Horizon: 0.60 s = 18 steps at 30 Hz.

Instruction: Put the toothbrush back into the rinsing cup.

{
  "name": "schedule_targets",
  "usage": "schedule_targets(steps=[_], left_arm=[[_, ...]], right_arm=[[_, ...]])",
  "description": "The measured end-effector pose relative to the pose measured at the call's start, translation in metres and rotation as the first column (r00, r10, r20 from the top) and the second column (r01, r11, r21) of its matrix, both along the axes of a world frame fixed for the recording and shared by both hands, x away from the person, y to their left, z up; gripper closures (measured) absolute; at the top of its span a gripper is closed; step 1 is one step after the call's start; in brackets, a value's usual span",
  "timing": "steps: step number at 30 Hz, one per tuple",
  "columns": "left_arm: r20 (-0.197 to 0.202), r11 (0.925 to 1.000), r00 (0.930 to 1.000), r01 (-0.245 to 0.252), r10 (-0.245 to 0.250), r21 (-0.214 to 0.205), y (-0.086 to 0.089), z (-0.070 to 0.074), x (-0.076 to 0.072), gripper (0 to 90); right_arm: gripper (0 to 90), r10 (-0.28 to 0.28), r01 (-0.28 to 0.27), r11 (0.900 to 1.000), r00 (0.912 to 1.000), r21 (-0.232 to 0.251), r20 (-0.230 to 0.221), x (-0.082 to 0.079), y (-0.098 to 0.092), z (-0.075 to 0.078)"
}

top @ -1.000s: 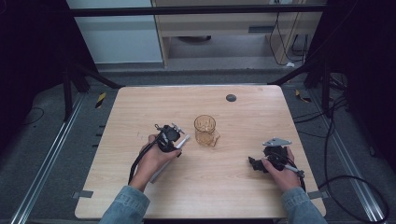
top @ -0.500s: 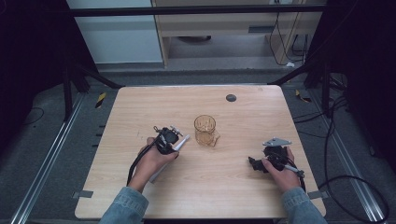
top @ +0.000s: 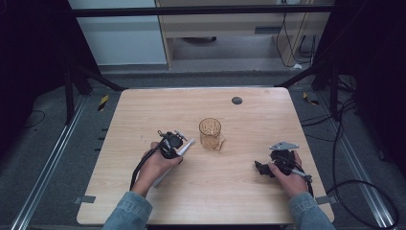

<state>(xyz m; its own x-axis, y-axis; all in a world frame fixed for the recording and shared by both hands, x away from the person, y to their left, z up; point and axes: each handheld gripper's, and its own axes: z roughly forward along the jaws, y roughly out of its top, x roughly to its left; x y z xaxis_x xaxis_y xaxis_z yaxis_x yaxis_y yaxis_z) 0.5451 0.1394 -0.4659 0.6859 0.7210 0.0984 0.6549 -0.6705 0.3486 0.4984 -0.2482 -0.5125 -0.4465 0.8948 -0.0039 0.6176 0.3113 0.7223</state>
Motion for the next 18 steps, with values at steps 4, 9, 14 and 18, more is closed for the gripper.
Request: schedule_targets(steps=[4, 9, 14, 18], left_arm=[[-0.013, 0.9999, 0.9999, 0.003, -0.004, -0.011, 0.001, -0.001, 0.001, 63.1], [-0.021, 0.9999, 0.9997, 0.011, -0.011, -0.01, 0.001, 0.0, 0.001, 67.3], [0.007, 0.9998, 1.0, 0.004, -0.004, -0.019, 0.004, 0.005, -0.001, 67.6], [0.047, 0.9989, 0.9989, -0.006, 0.008, -0.047, 0.008, 0.019, -0.003, 67.7]], right_arm=[[0.3, -0.001, 0.001, 1.0, 1.0, 0.0, 0.0, 0.0, 0.0, 0.0], [0.3, -0.001, 0.001, 1.0, 1.0, 0.0, 0.001, 0.0, 0.0, 0.0], [0.3, 0.0, 0.0, 1.0, 1.0, 0.0, 0.0, 0.0, 0.0, 0.0], [0.3, 0.0, 0.0, 1.0, 1.0, 0.0, 0.0, 0.0, 0.0, 0.0]])
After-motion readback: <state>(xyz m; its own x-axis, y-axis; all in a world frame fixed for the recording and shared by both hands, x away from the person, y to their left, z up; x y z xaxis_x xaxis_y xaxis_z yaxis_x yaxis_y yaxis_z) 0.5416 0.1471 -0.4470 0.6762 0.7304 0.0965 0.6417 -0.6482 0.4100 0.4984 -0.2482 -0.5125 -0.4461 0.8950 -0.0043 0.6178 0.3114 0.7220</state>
